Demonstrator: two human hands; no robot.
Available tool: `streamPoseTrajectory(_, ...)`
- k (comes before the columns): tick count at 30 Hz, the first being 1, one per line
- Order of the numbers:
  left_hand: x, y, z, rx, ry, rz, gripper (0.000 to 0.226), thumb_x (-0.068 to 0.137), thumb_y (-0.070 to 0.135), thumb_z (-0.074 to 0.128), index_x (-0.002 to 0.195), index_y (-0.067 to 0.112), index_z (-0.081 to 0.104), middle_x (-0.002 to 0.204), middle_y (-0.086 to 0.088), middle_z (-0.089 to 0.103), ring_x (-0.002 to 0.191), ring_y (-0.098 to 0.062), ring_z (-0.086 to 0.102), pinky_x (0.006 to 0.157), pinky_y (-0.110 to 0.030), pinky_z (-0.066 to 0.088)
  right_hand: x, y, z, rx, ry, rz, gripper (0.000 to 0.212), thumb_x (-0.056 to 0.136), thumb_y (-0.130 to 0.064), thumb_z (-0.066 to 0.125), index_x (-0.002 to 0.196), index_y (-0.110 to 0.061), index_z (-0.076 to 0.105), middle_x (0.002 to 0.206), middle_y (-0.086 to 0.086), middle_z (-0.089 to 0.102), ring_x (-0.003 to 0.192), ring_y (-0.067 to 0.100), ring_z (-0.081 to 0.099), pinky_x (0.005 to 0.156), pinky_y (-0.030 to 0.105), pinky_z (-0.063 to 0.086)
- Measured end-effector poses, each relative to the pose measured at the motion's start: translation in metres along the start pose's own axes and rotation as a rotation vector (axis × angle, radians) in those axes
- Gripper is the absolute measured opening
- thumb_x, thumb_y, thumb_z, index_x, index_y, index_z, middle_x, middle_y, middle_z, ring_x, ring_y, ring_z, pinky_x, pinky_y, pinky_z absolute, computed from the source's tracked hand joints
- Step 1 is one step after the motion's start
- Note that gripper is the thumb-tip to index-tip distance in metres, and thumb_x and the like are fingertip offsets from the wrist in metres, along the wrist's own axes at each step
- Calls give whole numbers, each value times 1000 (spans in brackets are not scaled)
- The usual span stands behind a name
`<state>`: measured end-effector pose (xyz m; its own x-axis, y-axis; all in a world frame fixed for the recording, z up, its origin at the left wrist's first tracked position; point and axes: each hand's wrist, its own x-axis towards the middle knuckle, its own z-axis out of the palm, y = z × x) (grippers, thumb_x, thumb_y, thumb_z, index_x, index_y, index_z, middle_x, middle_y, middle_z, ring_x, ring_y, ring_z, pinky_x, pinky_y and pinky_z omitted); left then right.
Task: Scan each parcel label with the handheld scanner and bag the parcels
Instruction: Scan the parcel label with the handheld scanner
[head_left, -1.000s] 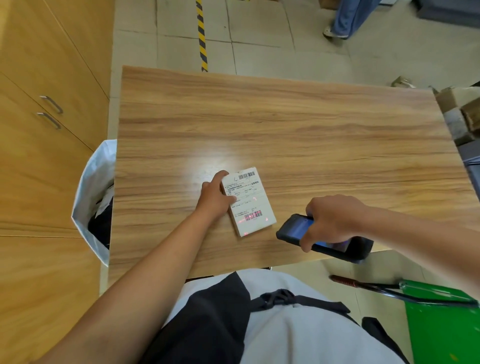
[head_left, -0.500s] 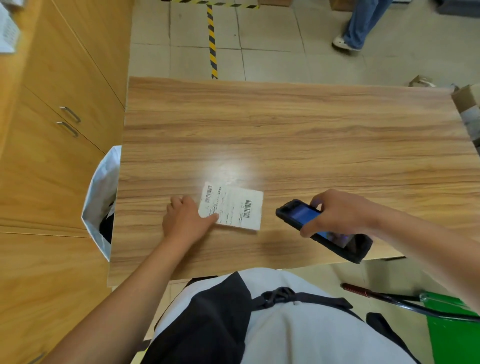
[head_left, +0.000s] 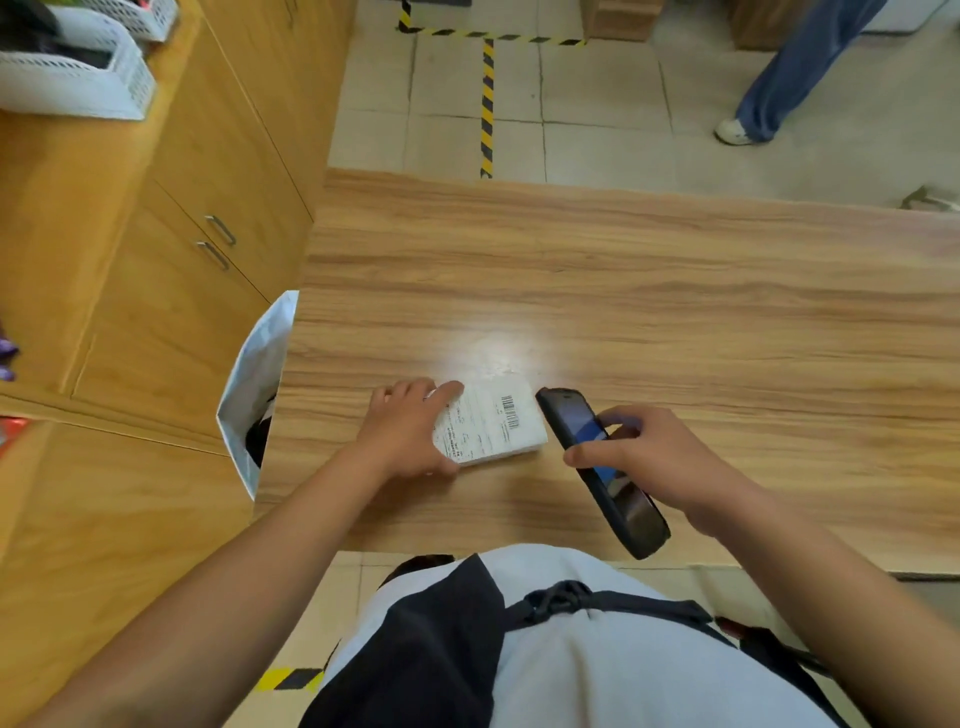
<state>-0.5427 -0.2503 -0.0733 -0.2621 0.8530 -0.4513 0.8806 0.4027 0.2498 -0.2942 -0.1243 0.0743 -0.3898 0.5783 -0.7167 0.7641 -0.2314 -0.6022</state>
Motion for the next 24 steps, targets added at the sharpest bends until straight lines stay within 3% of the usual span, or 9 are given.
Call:
streamPoseTrajectory(3, -18, -17, -1, -117, 94, -179, 103, 50, 84, 53, 143, 47, 28, 143, 3, 44, 128, -25, 40, 99, -42, 26, -2, -13, 16, -20, -18, -45, 44, 70, -32, 91, 106, -25, 66, 70, -2, 70, 45, 1, 62, 37, 14, 45)
streamPoseTrajectory(6, -38, -48, 2, -432, 215, -369, 90, 53, 84, 57, 134, 54, 32, 136, 7, 51, 122, -25, 46, 96, -43, 33, -2, -28, 33, -25, -55, -79, 43, 73, -29, 90, 108, -23, 66, 64, -5, 69, 43, 1, 60, 36, 14, 43)
streamPoseTrajectory(10, -59, -101, 1, -995, 347, -576, 83, 55, 72, 73, 130, 54, 43, 135, 9, 55, 122, -21, 54, 105, -47, 43, 2, -47, 55, -49, -84, -120, 35, 73, -27, 89, 99, -25, 66, 55, -11, 68, 43, 4, 61, 37, 15, 45)
streamPoseTrajectory(13, -69, -136, -3, -1256, 466, -674, 72, 66, 53, 80, 132, 38, 53, 129, 7, 57, 106, -11, 62, 90, -33, 52, 5, -56, 71, -66, -78, -128, 41, 72, -24, 90, 106, -20, 67, 63, -2, 69, 43, 7, 62, 37, 16, 44)
streamPoseTrajectory(15, -73, -157, -7, -1309, 496, -709, 64, 73, 50, 77, 131, 33, 54, 124, 7, 57, 93, 0, 59, 71, -22, 46, 6, -61, 81, -74, -94, -134, 32, 73, -23, 89, 96, -24, 67, 59, -4, 70, 44, 7, 64, 36, 15, 45)
streamPoseTrajectory(17, -74, -177, -10, -1328, 510, -748, 59, 74, 52, 74, 126, 32, 56, 117, 8, 57, 90, 3, 54, 65, -21, 40, 7, -64, 90, -71, -106, -134, 27, 73, -22, 88, 90, -27, 67, 59, -7, 71, 45, 7, 66, 36, 15, 46)
streamPoseTrajectory(20, -66, -204, -15, -1333, 471, -795, 54, 76, 54, 69, 122, 29, 57, 117, 5, 61, 96, -9, 58, 69, -26, 40, 9, -67, 101, -60, -87, -126, 24, 74, -22, 88, 89, -26, 69, 61, -6, 72, 46, 8, 66, 36, 16, 47)
streamPoseTrajectory(24, -46, -230, -19, -1346, 301, -816, 65, 77, 58, 64, 131, 24, 55, 127, 0, 61, 113, -23, 56, 88, -38, 41, 8, -71, 107, -55, -61, -113, 32, 71, -27, 91, 93, -29, 69, 64, -9, 73, 51, 10, 70, 37, 16, 48)
